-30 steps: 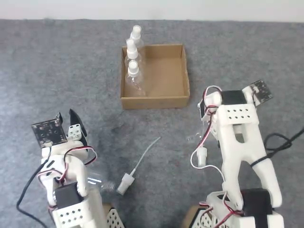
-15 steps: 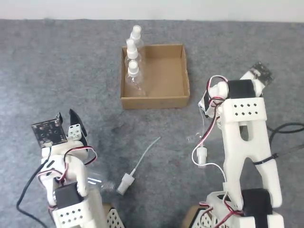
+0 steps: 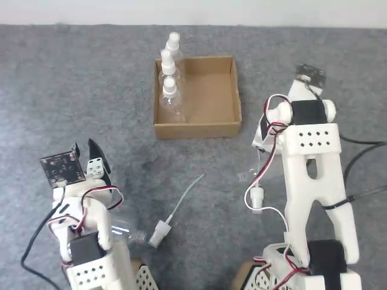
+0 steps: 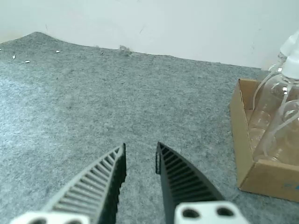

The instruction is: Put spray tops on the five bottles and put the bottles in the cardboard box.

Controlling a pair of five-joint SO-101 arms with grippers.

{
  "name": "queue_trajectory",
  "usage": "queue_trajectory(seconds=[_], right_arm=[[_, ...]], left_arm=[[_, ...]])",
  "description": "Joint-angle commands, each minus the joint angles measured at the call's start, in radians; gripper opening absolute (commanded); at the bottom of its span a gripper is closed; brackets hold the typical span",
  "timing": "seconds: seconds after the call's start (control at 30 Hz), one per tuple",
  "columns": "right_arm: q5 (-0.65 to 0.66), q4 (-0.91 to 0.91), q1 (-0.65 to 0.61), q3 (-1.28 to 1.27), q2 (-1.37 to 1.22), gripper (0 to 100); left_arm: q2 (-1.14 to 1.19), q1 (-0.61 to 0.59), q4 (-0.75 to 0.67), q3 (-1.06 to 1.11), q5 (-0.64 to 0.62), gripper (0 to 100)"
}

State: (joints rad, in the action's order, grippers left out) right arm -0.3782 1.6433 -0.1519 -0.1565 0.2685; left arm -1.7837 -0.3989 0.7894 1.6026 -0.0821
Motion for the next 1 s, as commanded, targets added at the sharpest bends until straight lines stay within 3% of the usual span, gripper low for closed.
queue_trajectory(seconds=[0.0, 0.13, 0.33, 0.47, 0.97], right_arm=[[0.103, -0.013, 0.005, 0.057, 0.061, 30.3], [0.176, -0.012, 0.039, 0.057, 0.061, 30.6], [0.646, -0.004, 0.090, 0.054, 0.050, 30.3], [0.848, -0.002, 0.093, 0.046, 0.048, 30.3], [1.301, -0.002, 0.068, -0.018, 0.048, 30.6]], left_arm=[[-0.012, -0.006, -0.028, -0.010, 0.008, 10], [-0.012, -0.006, -0.028, -0.010, 0.008, 10], [-0.012, -0.006, -0.028, -0.010, 0.008, 10], [-0.012, -0.006, -0.028, -0.010, 0.008, 10], [-0.012, -0.006, -0.029, -0.010, 0.009, 10]])
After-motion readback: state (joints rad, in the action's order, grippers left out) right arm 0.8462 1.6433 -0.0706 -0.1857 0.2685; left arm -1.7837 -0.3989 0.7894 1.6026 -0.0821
